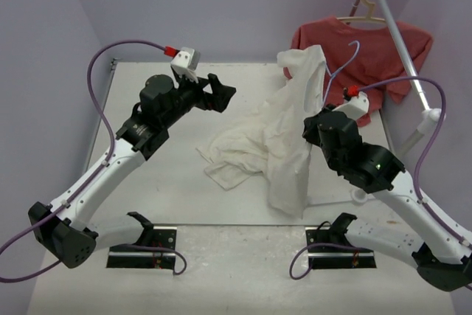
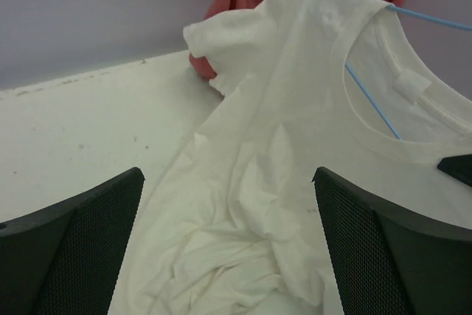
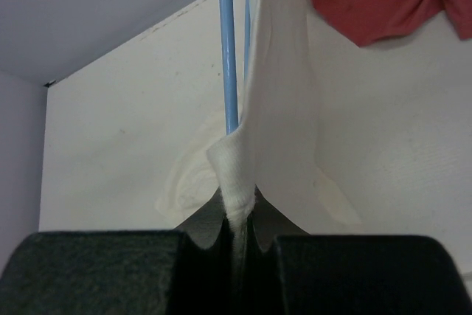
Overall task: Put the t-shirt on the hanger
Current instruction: Place the hanger at the clothesline.
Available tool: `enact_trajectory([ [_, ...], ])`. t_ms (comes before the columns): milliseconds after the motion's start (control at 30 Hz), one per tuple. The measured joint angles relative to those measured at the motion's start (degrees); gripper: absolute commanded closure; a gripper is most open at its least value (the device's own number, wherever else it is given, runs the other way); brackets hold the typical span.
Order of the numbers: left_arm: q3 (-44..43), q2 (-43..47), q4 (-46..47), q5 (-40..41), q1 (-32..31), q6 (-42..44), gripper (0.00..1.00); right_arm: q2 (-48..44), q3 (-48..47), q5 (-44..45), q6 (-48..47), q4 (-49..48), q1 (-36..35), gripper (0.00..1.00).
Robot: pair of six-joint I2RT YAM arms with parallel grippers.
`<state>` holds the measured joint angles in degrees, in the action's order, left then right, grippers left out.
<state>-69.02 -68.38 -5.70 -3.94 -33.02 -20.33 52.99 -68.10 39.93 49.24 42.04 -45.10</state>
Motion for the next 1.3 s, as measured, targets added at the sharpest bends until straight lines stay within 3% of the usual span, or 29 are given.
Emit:
enact_trajectory([
  [133,-0.2,0.1,-0.3,-2.8,-1.4,-0.9,0.00,0.9,-2.3,7.6,9.7,8.9,-5.9,1.00],
  [267,-4.1,-3.2,-0.5,-6.3,-3.5,-1.6,0.00,9.3,-13.6,14.9,28.5,25.2,-11.4,1.00],
  [500,-5.0,-0.6,-4.7,-5.0,-3.9,-0.1,0.00,18.8,-20.3,17.8,44.5,32.5,-14.6,1.00],
  [767,-5.0,8.2,-8.1,1.3,-3.9,5.0,0.00,20.5,-31.1,20.1,43.5,35.0,-10.1,1.00],
  [1000,-3.0,6.4,-8.7,2.3,-3.8,7.3,0.00,20.3,-39.3,20.7,36.6,35.5,-3.4,1.00],
  [1300,-0.1,4.3,-8.9,-0.4,-3.6,7.9,0.00,17.0,-37.2,18.5,28.6,36.5,7.5,1.00],
])
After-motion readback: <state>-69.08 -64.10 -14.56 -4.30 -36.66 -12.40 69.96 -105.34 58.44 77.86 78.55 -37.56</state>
